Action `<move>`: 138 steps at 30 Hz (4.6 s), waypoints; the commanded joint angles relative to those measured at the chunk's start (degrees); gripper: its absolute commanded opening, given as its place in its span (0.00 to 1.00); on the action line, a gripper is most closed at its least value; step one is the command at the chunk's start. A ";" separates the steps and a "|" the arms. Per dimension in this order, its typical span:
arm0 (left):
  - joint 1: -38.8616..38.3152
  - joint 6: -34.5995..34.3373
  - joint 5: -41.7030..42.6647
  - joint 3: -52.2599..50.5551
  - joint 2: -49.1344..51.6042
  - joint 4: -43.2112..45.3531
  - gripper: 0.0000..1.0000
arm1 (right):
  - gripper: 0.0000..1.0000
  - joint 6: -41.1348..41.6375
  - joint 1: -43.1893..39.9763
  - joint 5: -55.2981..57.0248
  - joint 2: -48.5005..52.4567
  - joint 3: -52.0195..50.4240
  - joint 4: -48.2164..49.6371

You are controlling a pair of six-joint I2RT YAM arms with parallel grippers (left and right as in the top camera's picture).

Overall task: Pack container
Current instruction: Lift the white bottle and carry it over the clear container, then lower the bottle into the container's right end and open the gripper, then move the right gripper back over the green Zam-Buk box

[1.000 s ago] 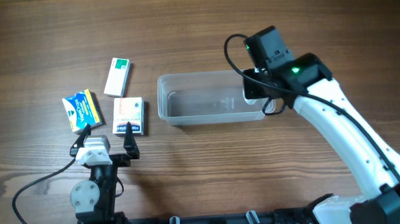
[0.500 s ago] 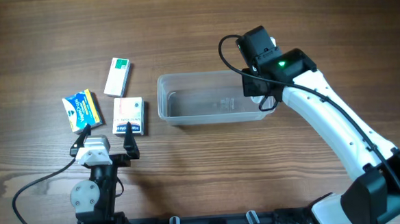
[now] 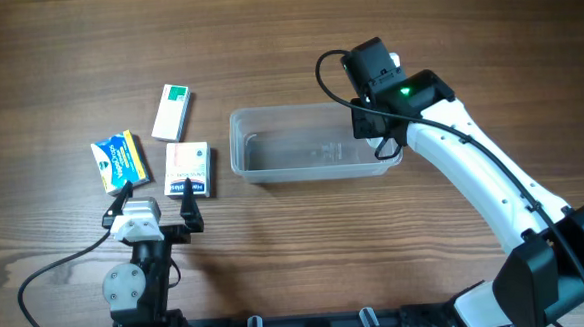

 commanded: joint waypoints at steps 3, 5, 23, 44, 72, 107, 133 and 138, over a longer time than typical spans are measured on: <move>0.00 0.87 0.70 -0.26 -0.42 -0.26 1.00 | 0.25 1.86 -0.09 2.03 0.35 -2.25 1.27; 0.00 0.87 0.70 -0.26 -0.42 -0.26 1.00 | 0.25 1.90 -0.33 2.03 0.35 -2.75 1.64; 0.00 0.87 0.70 -0.26 -0.42 -0.26 1.00 | 0.25 3.85 -2.12 1.79 0.44 -2.75 1.22; 0.00 0.87 0.70 -0.26 -0.39 -0.26 1.00 | 0.25 4.85 -2.12 0.28 6.40 -2.80 2.03; 0.00 0.87 0.70 -0.26 -0.39 -0.26 1.00 | 0.58 4.68 -2.12 0.28 7.32 -2.73 2.32; 0.00 0.87 0.70 -0.26 -0.39 -0.24 1.00 | 0.64 1.88 -7.10 -1.62 -3.45 -1.75 3.43; 0.00 0.87 0.70 -0.26 -0.42 -0.24 1.00 | 0.04 0.20 -21.46 -12.85 -3.39 -4.02 2.67; 0.00 0.87 0.70 -0.26 -0.39 -0.24 1.00 | 0.04 0.26 -21.46 -13.62 -3.34 -8.61 5.09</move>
